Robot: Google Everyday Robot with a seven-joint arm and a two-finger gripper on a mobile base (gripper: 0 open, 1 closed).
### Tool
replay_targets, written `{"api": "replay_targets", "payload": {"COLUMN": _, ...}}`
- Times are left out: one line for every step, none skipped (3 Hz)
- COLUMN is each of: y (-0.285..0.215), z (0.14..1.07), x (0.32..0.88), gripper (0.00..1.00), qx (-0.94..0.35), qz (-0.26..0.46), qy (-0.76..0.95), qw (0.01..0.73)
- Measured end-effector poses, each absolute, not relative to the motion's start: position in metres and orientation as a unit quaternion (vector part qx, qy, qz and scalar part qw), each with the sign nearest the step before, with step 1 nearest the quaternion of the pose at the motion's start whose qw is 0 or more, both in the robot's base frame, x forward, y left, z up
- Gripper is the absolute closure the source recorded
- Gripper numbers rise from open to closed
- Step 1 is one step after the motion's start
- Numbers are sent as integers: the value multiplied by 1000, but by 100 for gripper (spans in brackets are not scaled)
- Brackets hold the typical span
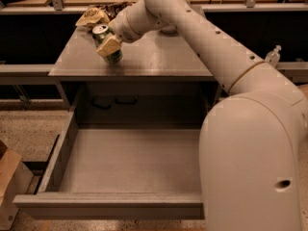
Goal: Place green can into top drawer
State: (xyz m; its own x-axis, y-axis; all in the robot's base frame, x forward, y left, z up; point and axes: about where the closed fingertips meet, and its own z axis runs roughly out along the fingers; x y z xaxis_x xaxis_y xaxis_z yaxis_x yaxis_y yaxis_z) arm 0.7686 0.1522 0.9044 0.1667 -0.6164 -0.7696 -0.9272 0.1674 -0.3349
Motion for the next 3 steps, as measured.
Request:
{"api": "replay_targets", "payload": {"y": 128, "z": 930, "x": 736, "gripper": 100, "qx": -643, "qz": 155, "qy": 605, "qw": 442}}
{"api": "replay_targets", "payload": {"y": 95, "z": 942, "x": 697, "gripper": 100, "qx": -649, "qz": 142, "qy": 608, "qw": 436}}
{"api": "replay_targets", "payload": {"y": 59, "z": 934, "x": 657, "gripper": 100, "qx": -637, "qz": 146, "qy": 634, "qw": 414}}
